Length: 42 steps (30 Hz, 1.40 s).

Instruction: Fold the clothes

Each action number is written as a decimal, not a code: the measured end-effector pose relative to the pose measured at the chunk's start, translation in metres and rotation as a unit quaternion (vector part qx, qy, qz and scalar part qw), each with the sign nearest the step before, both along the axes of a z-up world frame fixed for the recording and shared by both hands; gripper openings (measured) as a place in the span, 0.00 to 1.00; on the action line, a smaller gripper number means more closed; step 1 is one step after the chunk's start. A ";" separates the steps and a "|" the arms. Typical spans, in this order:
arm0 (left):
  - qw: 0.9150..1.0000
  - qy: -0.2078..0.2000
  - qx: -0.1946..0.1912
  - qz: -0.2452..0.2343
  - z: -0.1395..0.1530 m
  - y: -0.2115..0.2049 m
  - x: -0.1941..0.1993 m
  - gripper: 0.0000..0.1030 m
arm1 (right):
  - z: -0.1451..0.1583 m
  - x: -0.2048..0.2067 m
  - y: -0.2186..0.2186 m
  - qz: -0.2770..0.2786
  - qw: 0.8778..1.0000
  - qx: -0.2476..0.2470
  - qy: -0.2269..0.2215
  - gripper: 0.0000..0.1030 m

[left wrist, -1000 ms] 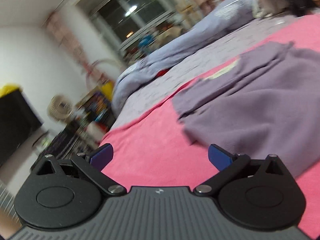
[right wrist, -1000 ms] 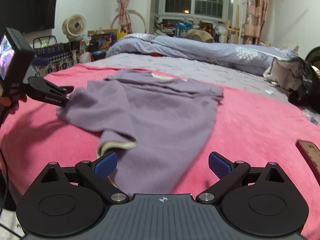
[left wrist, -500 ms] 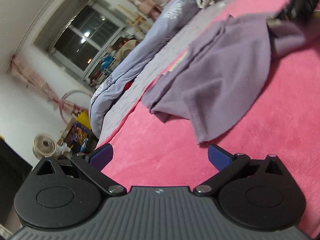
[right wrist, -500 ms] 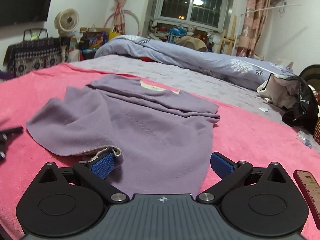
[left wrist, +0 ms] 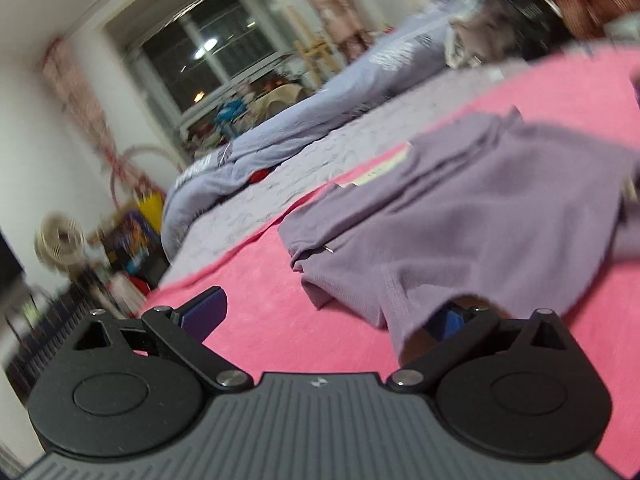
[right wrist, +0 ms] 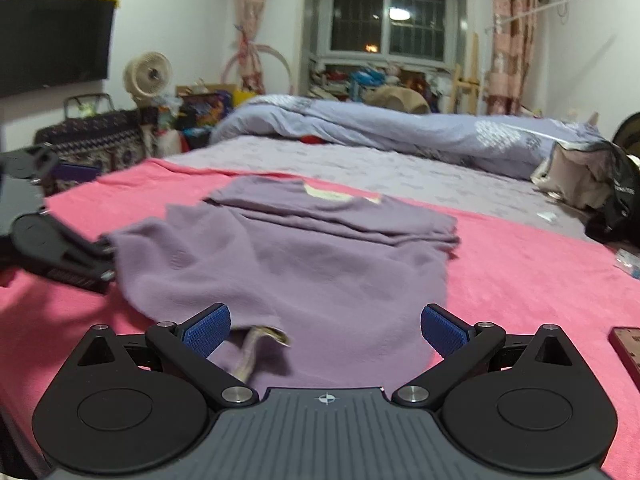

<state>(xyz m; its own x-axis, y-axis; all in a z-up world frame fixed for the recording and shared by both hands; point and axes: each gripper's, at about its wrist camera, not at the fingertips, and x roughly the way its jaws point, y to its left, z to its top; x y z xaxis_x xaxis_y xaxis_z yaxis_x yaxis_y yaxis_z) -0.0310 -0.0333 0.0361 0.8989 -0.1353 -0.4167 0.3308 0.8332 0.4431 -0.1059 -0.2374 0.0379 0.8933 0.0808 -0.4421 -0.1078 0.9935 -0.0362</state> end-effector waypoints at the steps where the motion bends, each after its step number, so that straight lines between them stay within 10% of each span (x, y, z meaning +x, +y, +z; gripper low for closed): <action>1: 1.000 0.012 -0.024 0.009 0.003 0.003 0.004 0.99 | 0.000 0.000 0.003 0.006 1.000 0.001 -0.002 1.00; 4: 0.992 0.054 -0.105 0.036 0.014 0.019 0.018 0.90 | 0.000 0.001 0.015 0.023 1.000 0.001 -0.002 1.00; 6: 0.983 0.082 -0.149 0.064 0.017 0.029 0.027 0.65 | -0.001 0.002 0.023 0.033 0.999 -0.002 -0.002 1.00; 12: 0.973 0.121 -0.169 0.096 0.012 0.037 0.036 0.24 | -0.005 0.007 0.047 0.050 0.999 -0.021 -0.007 1.00; 26: 0.974 0.088 -0.199 0.067 0.049 0.033 0.025 0.13 | 0.002 0.031 0.087 0.039 0.998 0.004 -0.042 1.00; 35: 0.967 0.096 -0.216 0.100 0.049 0.048 0.023 0.10 | -0.019 0.031 0.043 -0.146 0.989 -0.011 -0.003 1.00; 42: 0.971 0.082 -0.189 0.121 0.042 0.040 0.031 0.10 | -0.031 0.006 0.034 -0.147 0.988 -0.034 0.018 1.00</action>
<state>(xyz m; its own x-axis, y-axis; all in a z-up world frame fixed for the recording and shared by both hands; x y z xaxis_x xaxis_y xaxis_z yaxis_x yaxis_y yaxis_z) 0.0005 0.0070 0.0783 0.8494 -0.0987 -0.5184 0.1446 0.9883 0.0486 -0.0996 -0.2031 0.0066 0.8579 -0.2105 -0.4687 0.1819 0.9776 -0.1061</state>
